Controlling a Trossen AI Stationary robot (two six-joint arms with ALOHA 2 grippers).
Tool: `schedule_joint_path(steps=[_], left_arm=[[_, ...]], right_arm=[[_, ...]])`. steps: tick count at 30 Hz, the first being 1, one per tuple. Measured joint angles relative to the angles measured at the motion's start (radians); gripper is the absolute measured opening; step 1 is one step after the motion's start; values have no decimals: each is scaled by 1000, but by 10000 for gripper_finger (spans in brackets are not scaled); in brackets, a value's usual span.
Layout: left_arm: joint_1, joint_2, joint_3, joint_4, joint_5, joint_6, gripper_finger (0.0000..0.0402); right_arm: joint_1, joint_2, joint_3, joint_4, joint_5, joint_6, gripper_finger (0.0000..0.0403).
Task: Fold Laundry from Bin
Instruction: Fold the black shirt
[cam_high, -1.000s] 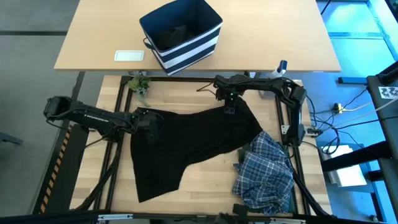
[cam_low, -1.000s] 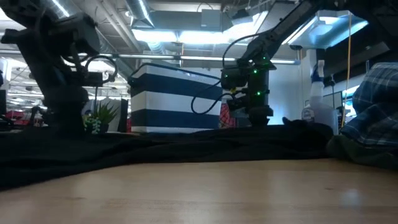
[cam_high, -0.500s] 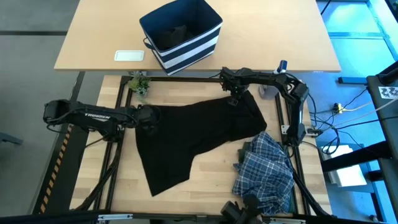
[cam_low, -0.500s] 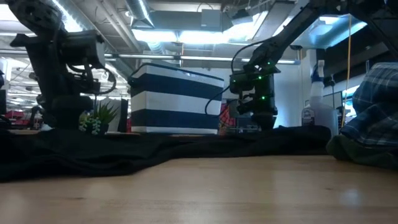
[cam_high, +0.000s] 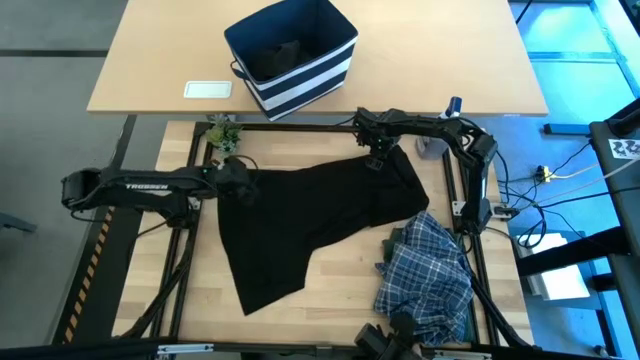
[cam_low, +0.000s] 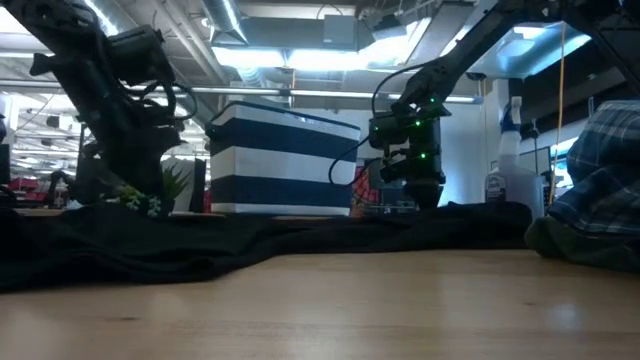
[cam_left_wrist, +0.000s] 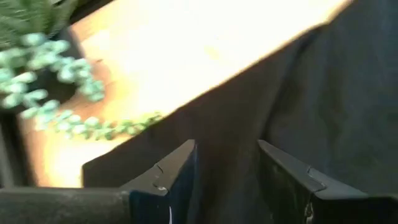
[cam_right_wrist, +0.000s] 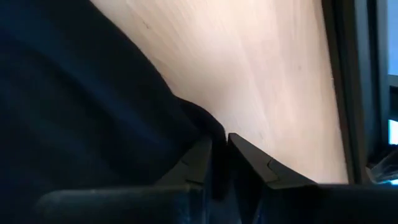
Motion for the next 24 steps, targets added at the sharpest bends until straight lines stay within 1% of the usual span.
schedule_joint_path(steps=[7,13,15,17,19,21,24], left_arm=[[141,-25,0,-14,48,-68,158],[287,-9,0,-69,193,-90,158],[315,-1,0,-78,214,-90,158],[335,10,0,-82,214,-91,158],[354,27,2,-111,186,-91,157],[372,48,2,-158,156,-98,152],[401,89,2,-207,143,-108,138]], right_arm=[[0,0,0,3,-46,-1,53],[0,0,0,21,-74,-27,53],[0,0,0,29,-78,-40,53],[0,0,1,33,-81,-49,53],[0,0,1,33,-78,-51,53],[0,0,1,30,-57,-51,53],[0,-1,1,3,-9,-51,53]])
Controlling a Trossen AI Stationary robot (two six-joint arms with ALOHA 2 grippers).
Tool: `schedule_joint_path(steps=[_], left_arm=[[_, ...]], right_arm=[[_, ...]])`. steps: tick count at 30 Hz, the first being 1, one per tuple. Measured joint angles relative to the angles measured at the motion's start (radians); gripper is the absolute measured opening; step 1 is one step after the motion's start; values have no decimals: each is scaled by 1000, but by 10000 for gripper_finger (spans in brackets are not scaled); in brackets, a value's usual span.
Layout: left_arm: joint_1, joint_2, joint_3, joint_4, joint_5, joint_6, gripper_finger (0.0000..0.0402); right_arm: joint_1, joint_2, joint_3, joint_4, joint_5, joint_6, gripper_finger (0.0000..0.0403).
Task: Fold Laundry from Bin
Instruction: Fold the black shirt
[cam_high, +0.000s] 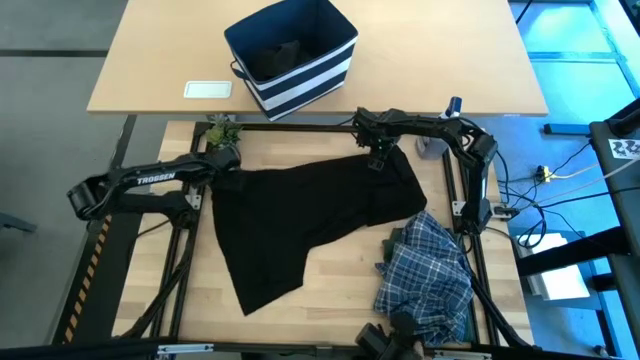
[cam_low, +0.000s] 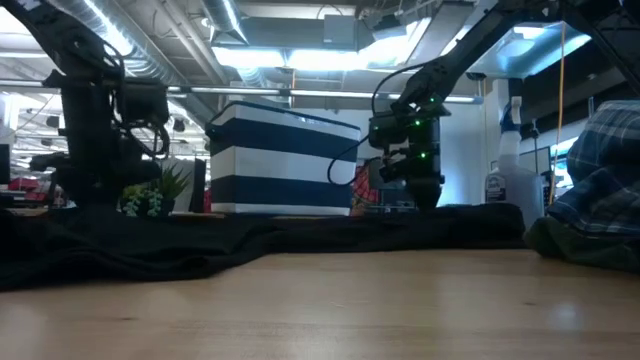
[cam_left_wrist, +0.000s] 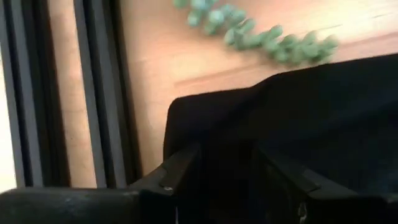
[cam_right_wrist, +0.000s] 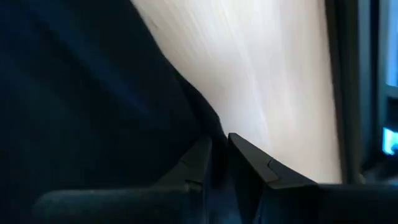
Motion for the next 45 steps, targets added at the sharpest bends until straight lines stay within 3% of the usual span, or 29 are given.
schedule_joint_path(steps=[11,20,23,28,32,39,45], left_arm=[[32,95,7,54,-56,31,102],[12,56,167,63,-75,178,102],[-33,50,198,72,-18,229,102],[-204,50,213,143,206,321,102],[-433,51,207,135,235,334,102],[-836,52,202,134,246,313,102],[-1110,76,202,211,275,184,102]], right_arm=[[1,-5,0,-104,194,52,53],[0,-118,0,-106,205,53,53],[0,-175,0,-101,152,55,53],[13,-233,0,-55,-129,53,53],[71,-234,-1,8,-283,30,53],[225,-227,-3,122,-244,-1,53],[279,-227,-3,187,-210,0,53]])
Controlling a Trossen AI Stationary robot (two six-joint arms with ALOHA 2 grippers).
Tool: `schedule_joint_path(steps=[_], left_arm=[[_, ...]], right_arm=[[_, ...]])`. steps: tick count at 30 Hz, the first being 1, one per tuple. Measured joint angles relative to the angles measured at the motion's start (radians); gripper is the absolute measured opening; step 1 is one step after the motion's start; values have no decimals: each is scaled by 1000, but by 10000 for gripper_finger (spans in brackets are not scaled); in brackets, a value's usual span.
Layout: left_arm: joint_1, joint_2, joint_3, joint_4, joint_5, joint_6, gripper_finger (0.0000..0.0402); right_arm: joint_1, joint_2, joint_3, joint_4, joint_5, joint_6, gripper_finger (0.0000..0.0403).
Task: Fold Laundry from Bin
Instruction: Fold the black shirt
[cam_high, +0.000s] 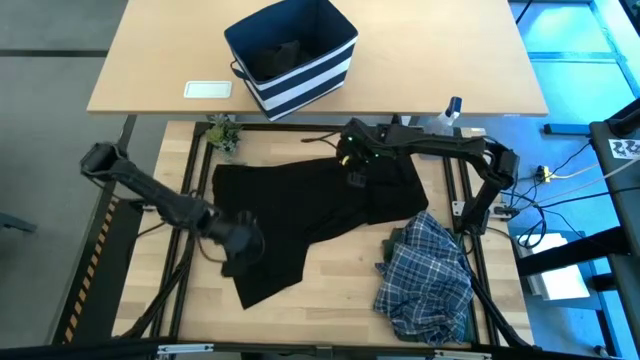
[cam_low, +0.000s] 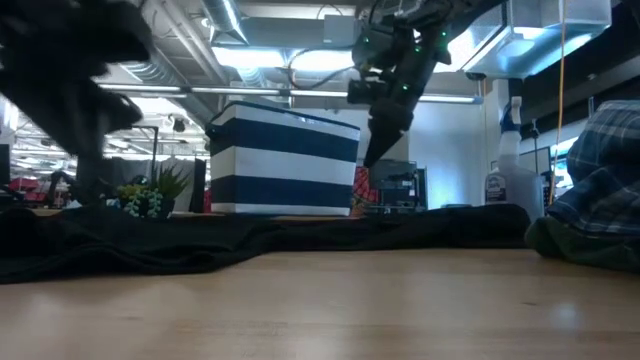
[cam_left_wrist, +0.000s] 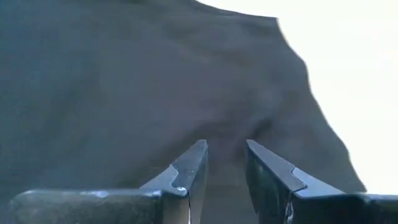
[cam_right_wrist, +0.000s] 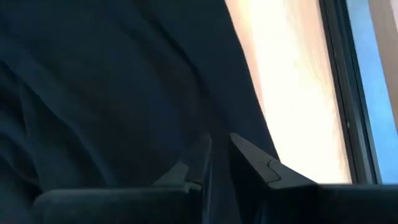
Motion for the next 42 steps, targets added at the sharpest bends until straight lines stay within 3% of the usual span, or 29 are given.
schedule_joint_path(steps=[5,9,12,16,20,24,28,36,42], left_arm=[[-157,24,24,15,-28,-163,102],[-225,31,44,59,-115,-274,102],[-254,81,61,104,-124,-289,102],[-266,185,172,12,-138,-289,102],[-279,295,300,-127,-223,-264,102],[-278,397,357,-206,-181,-288,106],[-276,437,368,-195,-151,-306,139],[-263,437,370,-187,-210,-443,243],[-259,464,370,-187,-209,-475,261]], right_arm=[[-3,0,0,26,-1,27,53],[-4,0,0,35,13,28,53],[-3,0,0,37,12,28,53],[-3,0,0,37,11,28,53],[-3,0,0,36,8,28,53],[-3,0,0,36,-8,29,53],[-3,0,0,35,-11,35,53],[-2,0,0,34,-11,36,53],[-2,1,0,60,-11,36,53]])
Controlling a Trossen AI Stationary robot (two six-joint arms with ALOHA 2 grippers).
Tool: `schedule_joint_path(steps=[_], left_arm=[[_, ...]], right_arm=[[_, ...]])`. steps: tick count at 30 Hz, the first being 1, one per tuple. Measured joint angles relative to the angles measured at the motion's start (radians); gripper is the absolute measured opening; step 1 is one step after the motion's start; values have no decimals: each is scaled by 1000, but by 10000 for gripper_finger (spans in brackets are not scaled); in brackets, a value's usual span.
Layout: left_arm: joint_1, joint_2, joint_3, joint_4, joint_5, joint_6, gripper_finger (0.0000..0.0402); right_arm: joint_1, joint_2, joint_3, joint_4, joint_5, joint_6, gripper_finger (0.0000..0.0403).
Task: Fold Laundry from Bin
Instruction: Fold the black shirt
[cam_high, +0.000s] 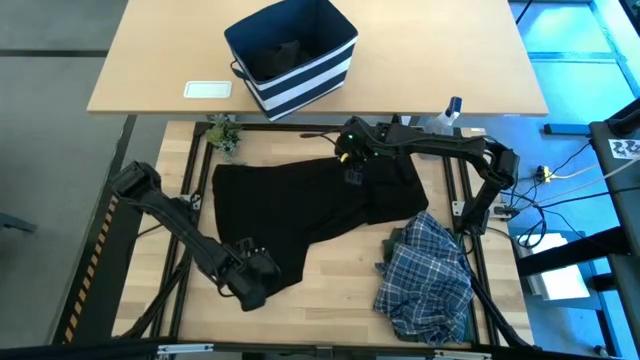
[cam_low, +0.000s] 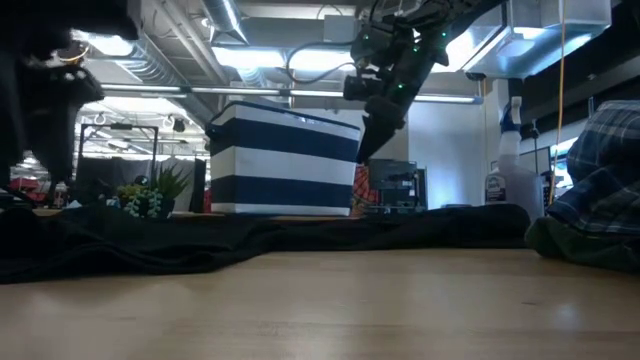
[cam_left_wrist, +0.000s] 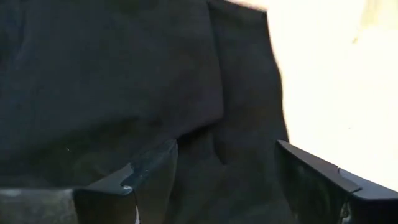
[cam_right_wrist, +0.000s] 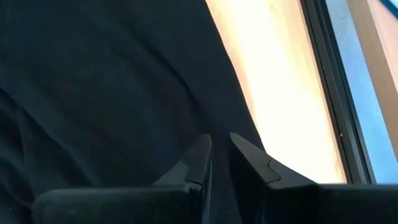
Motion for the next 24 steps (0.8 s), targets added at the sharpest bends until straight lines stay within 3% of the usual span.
schedule_joint_path(steps=[16,24], left_arm=[[12,116,0,-31,60,-44,248],[11,116,0,-34,55,-42,185]], right_arm=[[0,0,0,10,0,-9,53],[-1,0,0,9,0,-9,53]])
